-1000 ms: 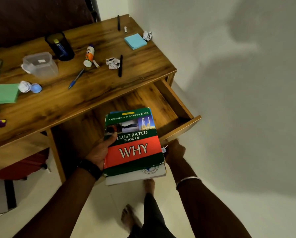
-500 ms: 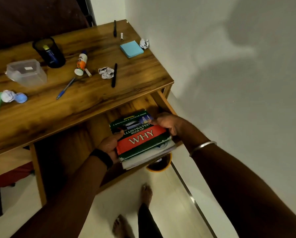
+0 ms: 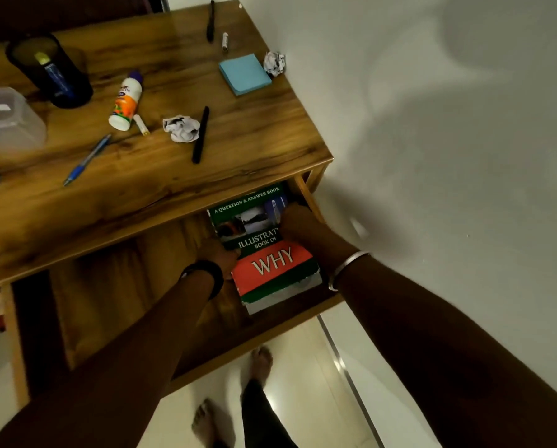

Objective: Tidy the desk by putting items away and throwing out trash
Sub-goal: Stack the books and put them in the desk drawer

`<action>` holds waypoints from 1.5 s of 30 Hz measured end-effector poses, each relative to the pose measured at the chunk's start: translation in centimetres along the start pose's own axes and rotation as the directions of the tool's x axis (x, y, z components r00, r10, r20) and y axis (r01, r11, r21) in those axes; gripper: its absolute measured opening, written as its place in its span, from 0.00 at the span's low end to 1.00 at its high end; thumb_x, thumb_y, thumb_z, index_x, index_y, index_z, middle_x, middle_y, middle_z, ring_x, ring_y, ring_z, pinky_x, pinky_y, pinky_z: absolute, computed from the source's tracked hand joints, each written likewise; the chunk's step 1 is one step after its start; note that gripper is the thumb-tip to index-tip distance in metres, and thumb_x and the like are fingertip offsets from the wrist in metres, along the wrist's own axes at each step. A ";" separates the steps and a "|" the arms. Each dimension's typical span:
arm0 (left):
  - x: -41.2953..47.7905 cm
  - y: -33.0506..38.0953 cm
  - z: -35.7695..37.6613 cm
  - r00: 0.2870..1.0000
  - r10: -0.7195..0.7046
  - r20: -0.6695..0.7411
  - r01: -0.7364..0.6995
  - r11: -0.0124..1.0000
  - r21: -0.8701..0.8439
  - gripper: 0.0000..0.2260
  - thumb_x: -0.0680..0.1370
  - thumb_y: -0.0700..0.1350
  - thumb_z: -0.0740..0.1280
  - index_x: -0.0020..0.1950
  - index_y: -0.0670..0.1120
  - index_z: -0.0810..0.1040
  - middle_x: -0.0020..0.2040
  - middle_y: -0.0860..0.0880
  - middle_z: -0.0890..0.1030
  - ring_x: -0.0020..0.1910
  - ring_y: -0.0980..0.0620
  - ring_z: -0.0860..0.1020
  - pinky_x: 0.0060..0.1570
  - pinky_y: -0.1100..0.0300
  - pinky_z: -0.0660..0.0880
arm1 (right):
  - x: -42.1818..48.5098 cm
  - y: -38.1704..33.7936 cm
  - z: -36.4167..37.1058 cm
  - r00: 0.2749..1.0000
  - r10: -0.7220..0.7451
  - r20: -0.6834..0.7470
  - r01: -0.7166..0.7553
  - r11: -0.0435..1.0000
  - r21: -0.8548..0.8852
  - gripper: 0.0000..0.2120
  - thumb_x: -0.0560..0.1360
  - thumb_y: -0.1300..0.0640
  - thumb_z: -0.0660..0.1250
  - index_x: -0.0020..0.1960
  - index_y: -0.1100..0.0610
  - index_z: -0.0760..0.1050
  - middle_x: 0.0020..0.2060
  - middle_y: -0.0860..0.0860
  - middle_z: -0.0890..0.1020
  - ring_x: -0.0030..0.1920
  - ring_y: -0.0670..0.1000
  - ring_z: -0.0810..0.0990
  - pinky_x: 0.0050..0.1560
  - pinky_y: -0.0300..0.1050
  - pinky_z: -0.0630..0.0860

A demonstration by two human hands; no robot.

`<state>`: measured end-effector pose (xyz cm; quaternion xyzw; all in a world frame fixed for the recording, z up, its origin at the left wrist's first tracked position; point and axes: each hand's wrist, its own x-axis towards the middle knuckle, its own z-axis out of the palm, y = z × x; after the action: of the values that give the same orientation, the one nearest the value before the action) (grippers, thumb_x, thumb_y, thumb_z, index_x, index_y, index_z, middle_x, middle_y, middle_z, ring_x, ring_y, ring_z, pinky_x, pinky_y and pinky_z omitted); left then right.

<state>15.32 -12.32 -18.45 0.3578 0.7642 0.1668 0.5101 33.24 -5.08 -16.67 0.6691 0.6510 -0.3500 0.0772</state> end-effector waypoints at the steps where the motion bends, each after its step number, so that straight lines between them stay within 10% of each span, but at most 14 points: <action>1: -0.1 -0.1 0.3 1.000 0.003 0.002 -0.003 0.999 0.042 0.05 0.78 0.40 0.69 0.53 0.43 0.78 0.49 0.44 0.81 0.40 0.48 0.80 0.34 0.57 0.78 | 0.0 0.0 0.1 1.000 0.015 0.000 -0.015 0.999 -0.051 0.18 0.83 0.57 0.65 0.70 0.63 0.73 0.67 0.62 0.79 0.66 0.61 0.79 0.66 0.53 0.76; 20: -3.5 -3.3 2.4 0.977 0.000 0.215 -0.045 0.978 0.205 0.03 0.79 0.40 0.67 0.52 0.43 0.80 0.45 0.42 0.85 0.36 0.41 0.85 0.34 0.45 0.83 | -5.6 1.6 4.0 0.992 0.053 -0.117 -0.091 0.932 -0.351 0.14 0.84 0.54 0.60 0.66 0.60 0.74 0.63 0.60 0.81 0.61 0.61 0.82 0.60 0.55 0.81; 26: -6.0 -4.1 0.3 0.974 0.173 0.146 -0.192 0.972 0.134 0.03 0.76 0.42 0.69 0.46 0.45 0.82 0.44 0.42 0.85 0.44 0.41 0.84 0.46 0.45 0.83 | -11.0 0.5 5.4 0.950 0.080 -0.303 -0.016 0.978 0.206 0.09 0.81 0.55 0.69 0.54 0.61 0.80 0.49 0.56 0.85 0.49 0.55 0.86 0.53 0.53 0.84; 30: -11.4 -4.8 -0.5 0.976 0.217 0.007 -0.197 0.898 -0.393 0.04 0.78 0.44 0.70 0.47 0.44 0.81 0.40 0.42 0.84 0.39 0.43 0.83 0.40 0.50 0.83 | -17.6 -2.5 8.5 0.897 0.151 -0.415 0.236 0.631 0.739 0.07 0.79 0.63 0.71 0.43 0.65 0.81 0.36 0.61 0.84 0.33 0.53 0.81 0.38 0.52 0.82; 34: -16.7 -7.1 -1.4 0.989 0.132 0.070 -0.055 0.756 -0.652 0.08 0.81 0.42 0.67 0.50 0.37 0.79 0.38 0.41 0.82 0.32 0.47 0.80 0.33 0.57 0.79 | -21.1 -4.2 13.0 0.897 0.353 -0.266 0.133 0.359 0.924 0.13 0.78 0.58 0.71 0.35 0.60 0.79 0.27 0.54 0.81 0.26 0.51 0.78 0.32 0.45 0.78; 40: -19.8 -14.1 -0.3 0.950 -0.115 0.289 0.297 0.613 -0.733 0.15 0.83 0.50 0.63 0.54 0.38 0.79 0.43 0.41 0.85 0.39 0.46 0.84 0.39 0.55 0.82 | -24.1 -3.7 16.8 0.866 0.500 0.033 -0.079 0.072 0.994 0.11 0.75 0.59 0.73 0.50 0.67 0.80 0.37 0.61 0.80 0.35 0.60 0.83 0.33 0.47 0.83; 45: -20.5 -17.0 -0.1 0.927 -0.225 0.301 0.361 0.305 -0.881 0.13 0.83 0.47 0.64 0.56 0.37 0.74 0.50 0.37 0.83 0.49 0.40 0.83 0.51 0.48 0.81 | -23.9 -3.0 18.2 0.892 0.430 0.138 -0.098 -0.115 0.989 0.21 0.79 0.59 0.70 0.70 0.63 0.71 0.61 0.65 0.81 0.51 0.62 0.86 0.43 0.54 0.86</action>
<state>13.44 -38.70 -15.39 -0.1266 0.5562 0.4484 0.6881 26.03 -34.37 -15.55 0.6656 0.0491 -0.6044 -0.4351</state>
